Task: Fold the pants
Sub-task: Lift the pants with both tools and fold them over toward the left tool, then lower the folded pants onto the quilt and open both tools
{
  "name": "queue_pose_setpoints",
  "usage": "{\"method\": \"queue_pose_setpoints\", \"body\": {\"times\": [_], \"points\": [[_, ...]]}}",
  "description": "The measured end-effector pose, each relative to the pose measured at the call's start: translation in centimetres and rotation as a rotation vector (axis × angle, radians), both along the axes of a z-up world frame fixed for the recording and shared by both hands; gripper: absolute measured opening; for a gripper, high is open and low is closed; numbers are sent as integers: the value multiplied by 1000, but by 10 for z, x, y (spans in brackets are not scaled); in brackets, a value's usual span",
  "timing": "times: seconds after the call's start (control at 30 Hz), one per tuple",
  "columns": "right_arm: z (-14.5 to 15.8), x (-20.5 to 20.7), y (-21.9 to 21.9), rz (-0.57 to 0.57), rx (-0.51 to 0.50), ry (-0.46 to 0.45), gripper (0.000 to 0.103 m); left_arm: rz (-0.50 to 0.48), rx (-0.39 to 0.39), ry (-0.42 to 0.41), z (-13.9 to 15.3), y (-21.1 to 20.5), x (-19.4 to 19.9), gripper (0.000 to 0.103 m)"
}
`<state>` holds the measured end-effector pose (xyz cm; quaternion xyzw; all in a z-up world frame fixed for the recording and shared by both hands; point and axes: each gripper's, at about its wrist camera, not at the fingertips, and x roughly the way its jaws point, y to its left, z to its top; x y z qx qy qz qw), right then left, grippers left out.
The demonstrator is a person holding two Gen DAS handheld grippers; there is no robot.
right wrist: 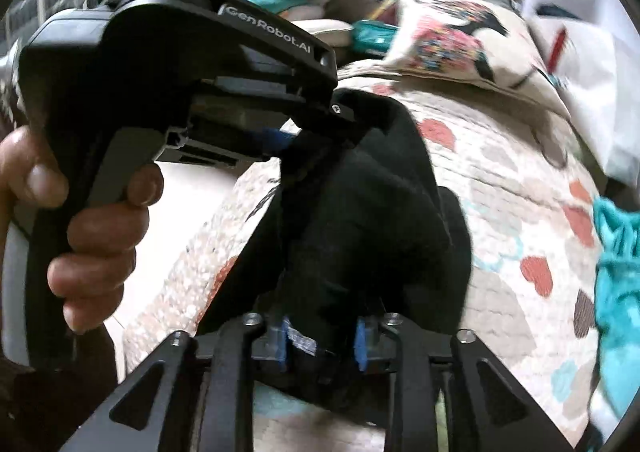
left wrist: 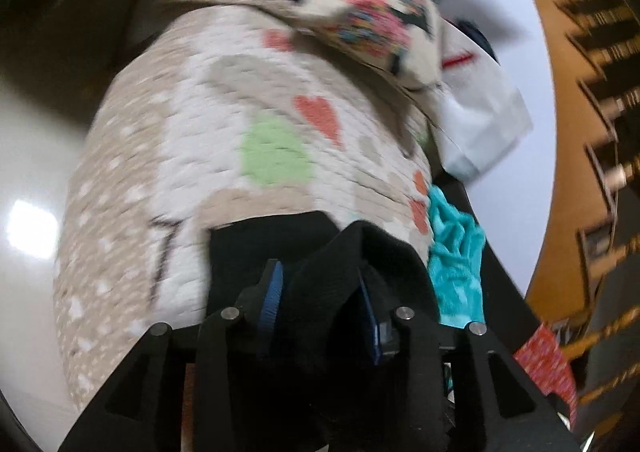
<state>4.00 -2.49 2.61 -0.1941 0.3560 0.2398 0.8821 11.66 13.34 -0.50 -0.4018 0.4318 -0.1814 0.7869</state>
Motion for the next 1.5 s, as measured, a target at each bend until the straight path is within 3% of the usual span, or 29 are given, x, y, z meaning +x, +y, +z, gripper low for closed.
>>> {"method": "queue_pose_setpoints", "body": {"times": [0.07,0.13,0.23,0.27,0.5,0.67,0.83,0.93,1.0,1.07,1.1,1.23,1.37,1.5], "points": [[-4,-4,5,21,-10,1,48,43,-51,37,-14,17,-6,34],[-8,-8,9,45,-24,4,52,92,-87,72,-25,32,-13,35],[-8,-19,14,91,-25,11,70,144,-109,108,-31,48,-22,36],[-7,-24,14,108,-25,11,71,159,-103,113,-30,52,-25,36],[14,-49,-17,156,2,49,72,238,19,52,14,60,-50,36],[33,-24,-70,-1,134,100,72,152,53,-17,39,24,-42,39],[41,22,-106,-158,401,223,72,122,104,52,15,-8,-22,41],[27,42,-106,-166,480,315,72,171,45,126,-20,-4,-21,41],[11,55,-106,-183,515,382,72,198,50,143,-33,-3,-24,43],[-6,65,-110,-228,525,412,71,201,53,126,-37,-5,-26,47],[-12,66,-114,-250,517,405,70,204,73,124,-37,-6,-27,57],[-29,76,-128,-323,498,425,75,207,123,137,-39,-11,-28,67],[-27,74,-141,-351,538,428,75,213,127,142,-33,-13,-42,67],[-16,65,-150,-367,528,357,75,235,231,134,-24,-15,-68,67]]}}
